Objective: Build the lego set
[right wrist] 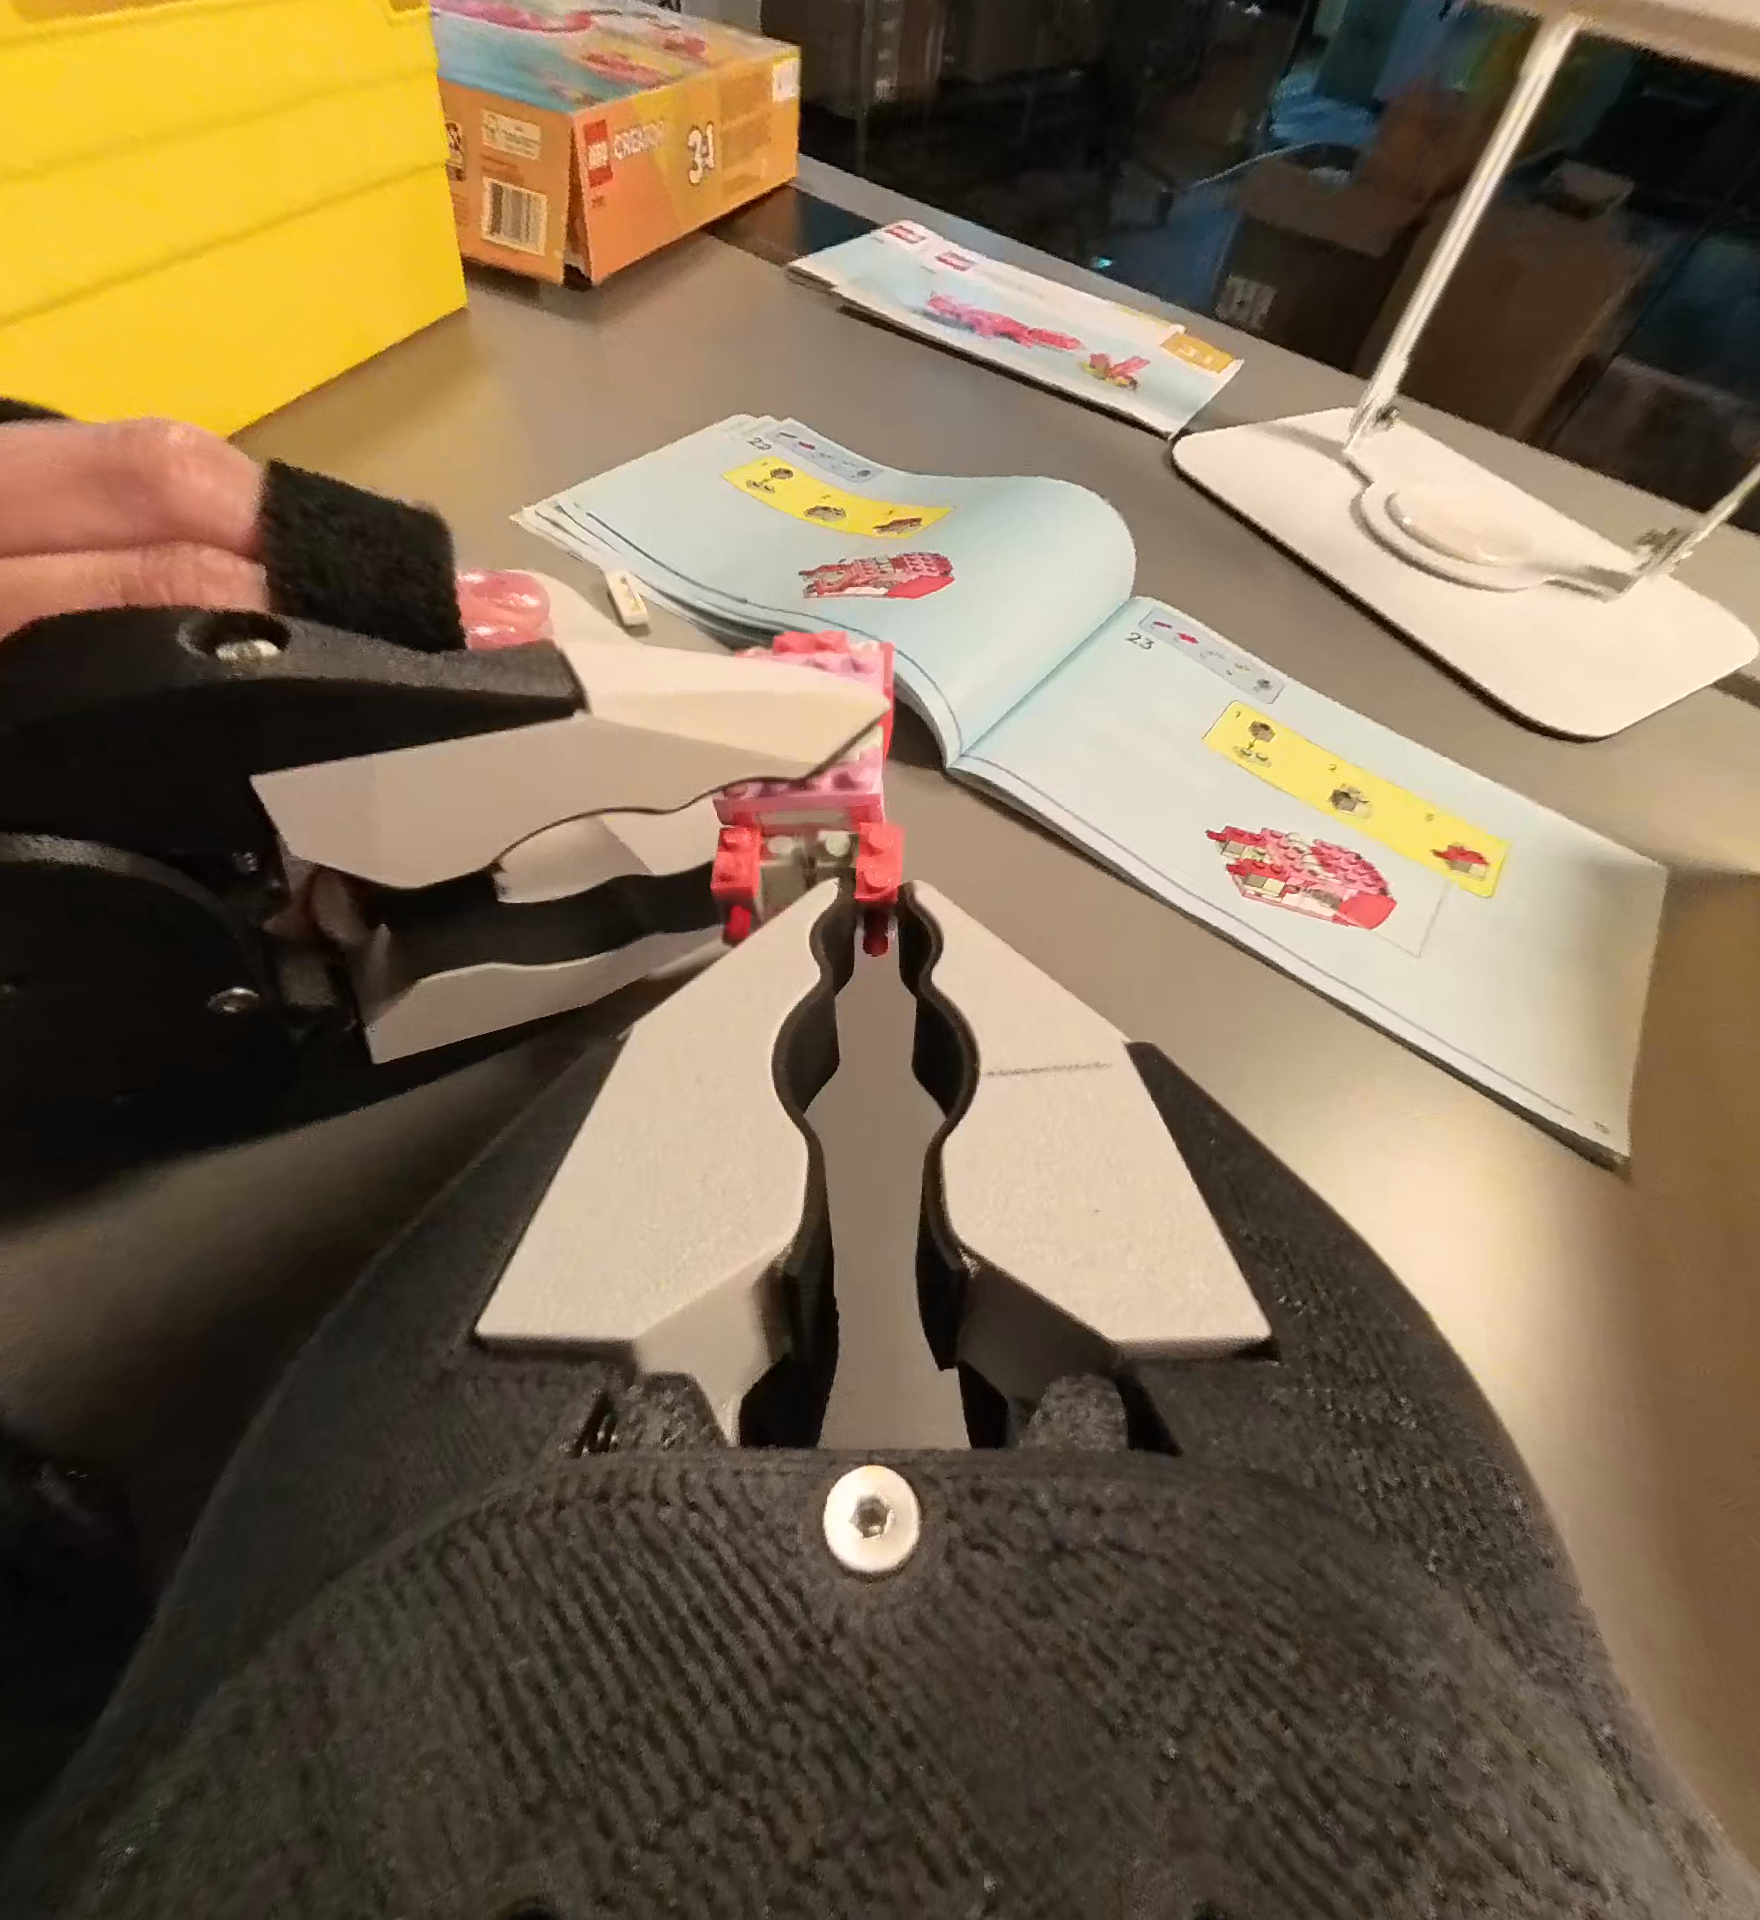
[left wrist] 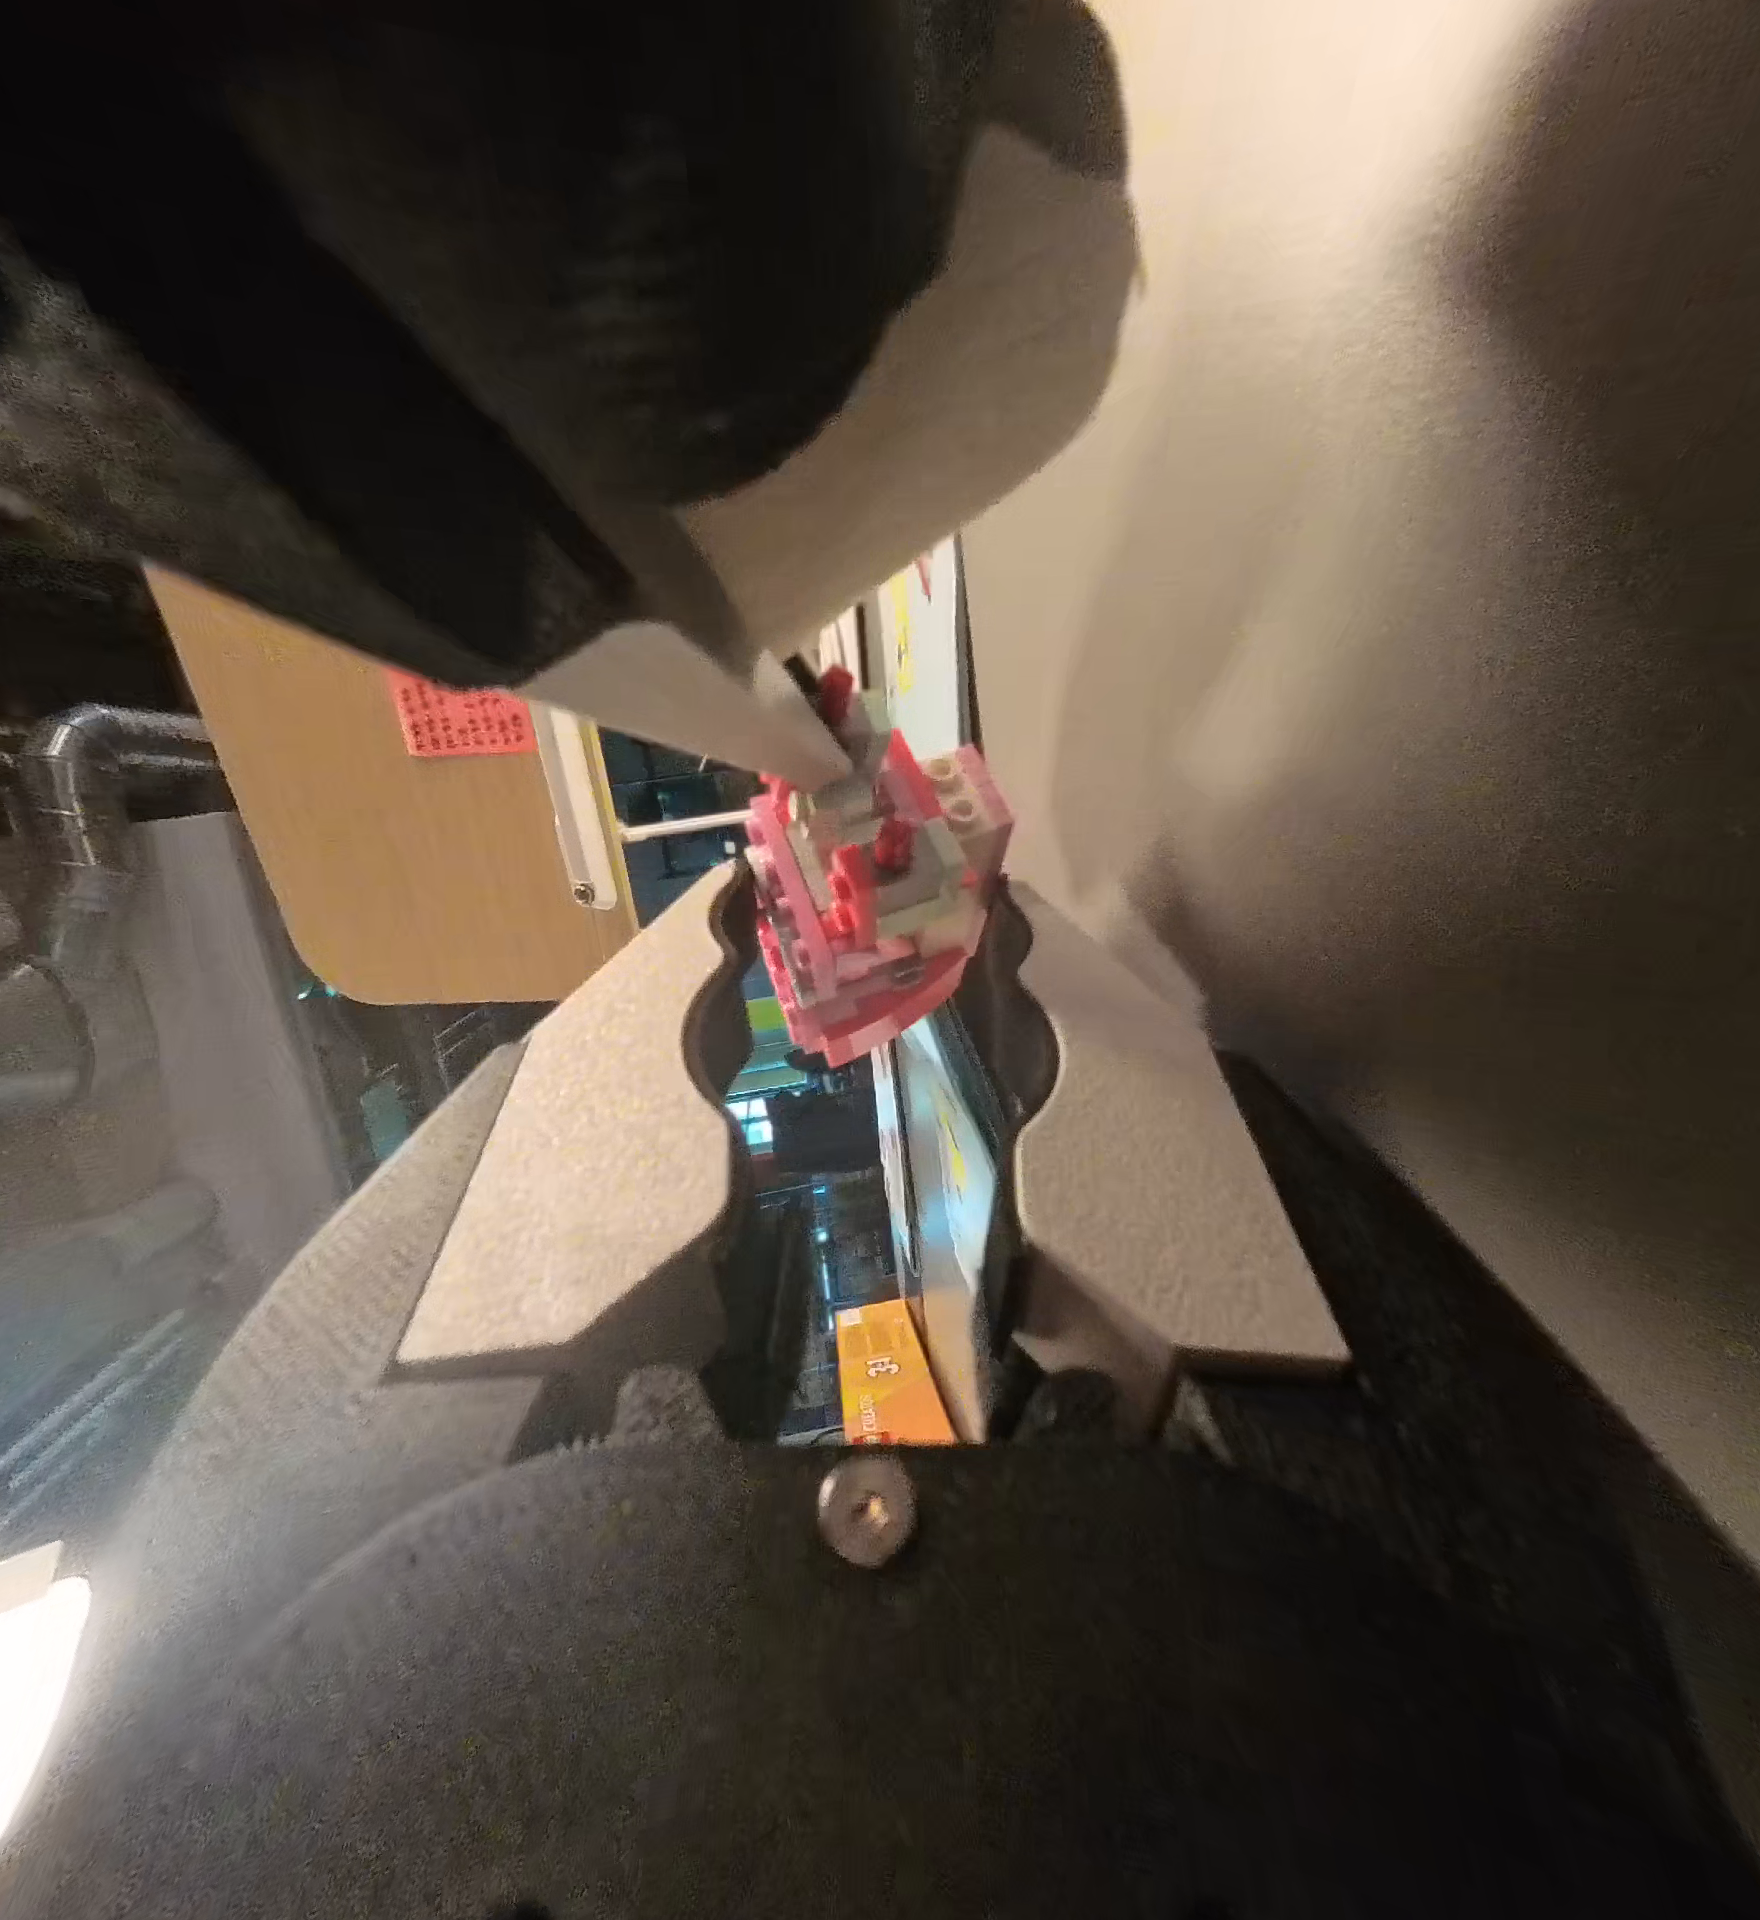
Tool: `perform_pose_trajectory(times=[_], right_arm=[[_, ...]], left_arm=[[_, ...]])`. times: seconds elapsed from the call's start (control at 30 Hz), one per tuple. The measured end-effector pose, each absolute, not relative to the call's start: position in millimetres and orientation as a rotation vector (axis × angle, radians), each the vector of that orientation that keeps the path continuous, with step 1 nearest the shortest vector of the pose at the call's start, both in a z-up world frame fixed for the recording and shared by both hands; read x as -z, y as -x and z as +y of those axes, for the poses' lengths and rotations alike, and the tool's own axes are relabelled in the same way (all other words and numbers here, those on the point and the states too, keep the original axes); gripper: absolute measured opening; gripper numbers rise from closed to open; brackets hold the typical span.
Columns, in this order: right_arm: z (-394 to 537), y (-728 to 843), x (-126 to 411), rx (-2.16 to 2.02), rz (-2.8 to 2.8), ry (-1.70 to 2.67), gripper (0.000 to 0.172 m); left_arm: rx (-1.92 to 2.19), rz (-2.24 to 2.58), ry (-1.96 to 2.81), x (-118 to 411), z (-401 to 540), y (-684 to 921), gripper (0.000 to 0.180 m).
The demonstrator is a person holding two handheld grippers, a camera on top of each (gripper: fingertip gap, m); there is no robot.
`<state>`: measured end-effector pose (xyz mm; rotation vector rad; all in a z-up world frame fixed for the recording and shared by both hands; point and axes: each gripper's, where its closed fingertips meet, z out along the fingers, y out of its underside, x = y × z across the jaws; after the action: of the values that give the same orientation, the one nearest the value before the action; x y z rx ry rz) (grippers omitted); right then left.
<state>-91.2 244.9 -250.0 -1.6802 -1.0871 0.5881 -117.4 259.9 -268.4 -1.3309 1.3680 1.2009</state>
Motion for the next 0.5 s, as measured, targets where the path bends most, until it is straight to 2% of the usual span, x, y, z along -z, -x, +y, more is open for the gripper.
perform_pose_trajectory(times=[0.5], right_arm=[[253.3,84.6,248.1,-0.7,-0.978,1.739,0.006]], left_arm=[[-1.134,1.334,1.376,269.9,259.8,120.7,0.044]])
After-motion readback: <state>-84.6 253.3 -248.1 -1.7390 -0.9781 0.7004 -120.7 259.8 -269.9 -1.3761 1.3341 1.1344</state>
